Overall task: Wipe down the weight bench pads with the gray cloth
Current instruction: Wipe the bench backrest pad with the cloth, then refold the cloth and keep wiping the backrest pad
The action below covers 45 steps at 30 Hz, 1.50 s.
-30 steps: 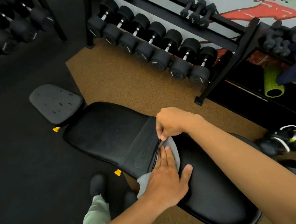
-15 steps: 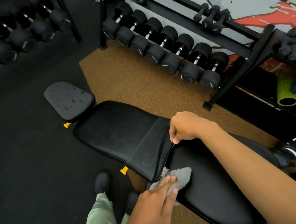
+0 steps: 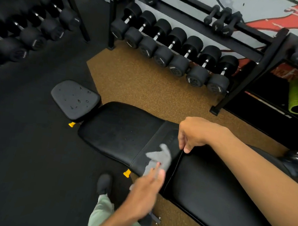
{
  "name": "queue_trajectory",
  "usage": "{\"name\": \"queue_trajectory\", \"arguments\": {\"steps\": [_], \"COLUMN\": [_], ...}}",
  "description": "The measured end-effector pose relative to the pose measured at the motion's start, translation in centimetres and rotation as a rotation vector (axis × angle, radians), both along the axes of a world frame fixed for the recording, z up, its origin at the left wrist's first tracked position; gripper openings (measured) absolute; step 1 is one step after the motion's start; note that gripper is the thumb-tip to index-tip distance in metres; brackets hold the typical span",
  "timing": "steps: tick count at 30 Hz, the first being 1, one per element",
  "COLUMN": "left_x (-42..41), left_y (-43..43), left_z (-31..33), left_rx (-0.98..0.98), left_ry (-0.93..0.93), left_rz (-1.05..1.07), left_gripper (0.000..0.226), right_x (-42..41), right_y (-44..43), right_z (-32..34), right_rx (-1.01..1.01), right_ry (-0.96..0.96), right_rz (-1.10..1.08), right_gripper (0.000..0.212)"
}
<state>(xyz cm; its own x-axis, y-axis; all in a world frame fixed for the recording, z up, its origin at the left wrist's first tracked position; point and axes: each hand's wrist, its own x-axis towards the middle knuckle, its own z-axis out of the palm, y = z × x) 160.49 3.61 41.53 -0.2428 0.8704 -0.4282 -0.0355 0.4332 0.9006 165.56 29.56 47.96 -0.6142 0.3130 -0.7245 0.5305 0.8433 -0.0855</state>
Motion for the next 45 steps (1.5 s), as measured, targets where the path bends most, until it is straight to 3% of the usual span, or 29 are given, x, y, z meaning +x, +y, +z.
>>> {"name": "queue_trajectory", "arguments": {"steps": [3,7,13,20,25,27,30,34,36,38,41,45], "left_x": [2.2,1.6,-2.2,-2.6,-5.5,-7.4,-10.6,-15.2,-17.2,-18.9,-20.7,-22.2], "left_y": [2.2,7.3,12.0,6.0,1.0,0.2,0.4,1.4,2.0,2.6,3.4,4.5], "left_z": [-2.5,-3.7,-6.7,-7.8,-5.1,-3.5,-1.2,0.0,0.2,0.1,-0.4,-0.9], "left_rx": [0.083,0.072,0.017,-0.001,-0.132,-0.126,-0.129,-0.096,-0.087,-0.080,-0.101,-0.121], "left_ry": [0.324,0.481,0.474,0.430,0.191,0.067,-0.276,-0.587,-0.676,-0.708,-0.588,-0.467], "left_rz": [-0.283,-0.356,-0.327,-0.169,-0.063,0.026,0.106,0.213,0.238,0.239,0.218,0.124], "left_gripper": [0.058,0.056,0.056,0.052,0.058,0.067,0.047,0.056,0.056,0.055,0.046,0.034], "right_x": [0.0,-0.1,-1.4,-3.7,-6.0,-7.0,-8.4,-9.1,-9.1,-9.3,-9.3,-9.6], "right_y": [0.3,0.8,0.9,-0.7,-2.5,-3.2,-3.8,-3.6,-3.6,-3.4,-2.3,-2.0], "right_z": [0.0,-0.8,-2.9,-4.2,-5.8,-5.4,-4.2,-3.1,-3.0,-3.1,-2.8,-2.6], "right_rx": [-0.012,0.066,0.197,0.136,-0.006,-0.206,-0.551,-0.856,-0.902,-0.882,-0.904,-1.019], "right_ry": [-0.014,0.072,0.146,0.096,0.058,0.048,0.027,0.085,0.184,0.308,0.372,0.499], "right_rz": [-0.018,-0.061,-0.070,-0.034,0.027,0.019,-0.032,-0.222,-0.367,-0.566,-0.773,-0.949], "right_gripper": [0.024,0.028,0.044,0.055,0.062,0.072,0.084,0.074,0.059,0.045,0.035,0.039]}}
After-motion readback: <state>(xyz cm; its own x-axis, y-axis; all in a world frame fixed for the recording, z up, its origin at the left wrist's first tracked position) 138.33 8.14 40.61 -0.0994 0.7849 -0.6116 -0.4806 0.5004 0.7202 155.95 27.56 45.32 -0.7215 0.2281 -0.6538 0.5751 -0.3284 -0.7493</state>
